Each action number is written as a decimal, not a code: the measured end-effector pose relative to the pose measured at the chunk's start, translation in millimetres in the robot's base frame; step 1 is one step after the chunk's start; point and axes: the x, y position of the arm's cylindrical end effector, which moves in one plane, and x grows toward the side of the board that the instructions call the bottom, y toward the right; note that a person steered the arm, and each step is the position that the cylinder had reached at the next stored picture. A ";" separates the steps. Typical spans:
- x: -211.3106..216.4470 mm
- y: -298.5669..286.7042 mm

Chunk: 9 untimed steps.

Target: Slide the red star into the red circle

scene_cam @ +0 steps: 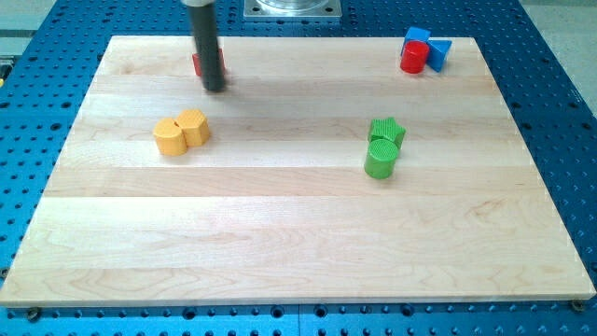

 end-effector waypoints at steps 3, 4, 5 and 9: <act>-29.8 14.3; -30.0 73.8; -43.0 20.9; -71.4 119.1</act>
